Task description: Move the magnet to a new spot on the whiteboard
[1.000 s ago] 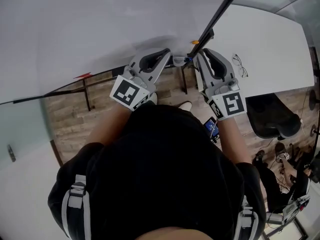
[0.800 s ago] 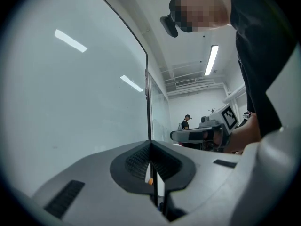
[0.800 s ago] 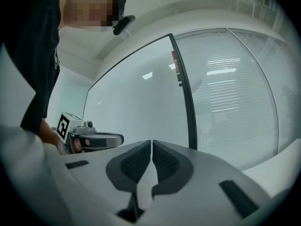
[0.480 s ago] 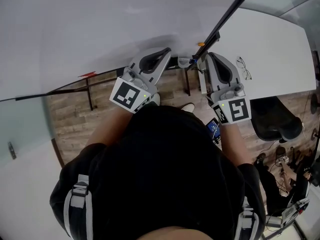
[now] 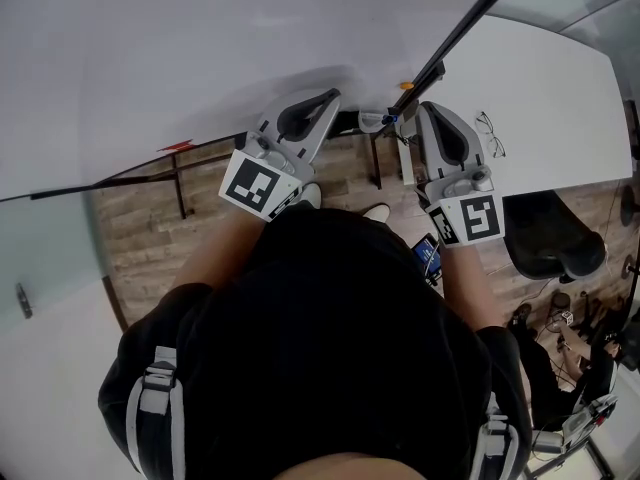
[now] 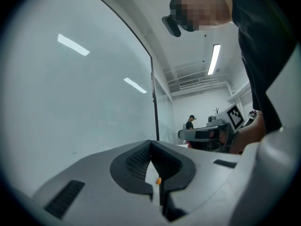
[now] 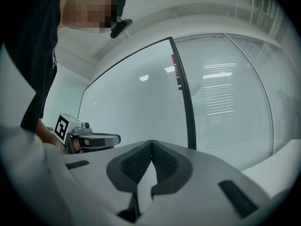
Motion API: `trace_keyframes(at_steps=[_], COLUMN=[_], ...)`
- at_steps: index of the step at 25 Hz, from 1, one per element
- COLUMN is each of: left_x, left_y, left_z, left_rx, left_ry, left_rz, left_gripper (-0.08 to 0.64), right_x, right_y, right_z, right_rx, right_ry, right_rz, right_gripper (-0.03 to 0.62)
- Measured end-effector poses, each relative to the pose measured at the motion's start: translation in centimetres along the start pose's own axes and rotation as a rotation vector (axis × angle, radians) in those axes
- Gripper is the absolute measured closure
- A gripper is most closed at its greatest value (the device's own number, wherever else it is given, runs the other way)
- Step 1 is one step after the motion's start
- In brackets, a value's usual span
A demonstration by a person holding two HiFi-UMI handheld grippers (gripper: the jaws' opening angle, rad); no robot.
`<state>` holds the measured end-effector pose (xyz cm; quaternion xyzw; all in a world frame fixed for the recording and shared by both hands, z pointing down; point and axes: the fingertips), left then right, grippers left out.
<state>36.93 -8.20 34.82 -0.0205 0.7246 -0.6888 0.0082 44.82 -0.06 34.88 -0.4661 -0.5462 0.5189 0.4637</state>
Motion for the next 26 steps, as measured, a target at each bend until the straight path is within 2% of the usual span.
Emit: trace_keyframes(at_steps=[26], left_x=[0.46], left_y=[0.31], left_z=[-0.24], left_rx=[-0.014], left_ry=[-0.012], left_rz=[-0.004], left_gripper=[0.555], right_x=[0.46], right_y=[-0.42], right_z=[0.38], right_rx=[-0.018], right_ry=[-0.003], right_rz=[0.018], right_gripper=[0.592])
Point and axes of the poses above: the fingertips, and each gripper's own axes: x backward along the fingers, z to its left, y out of its top, and after that the axes turned 1 degree about -x, right-handed
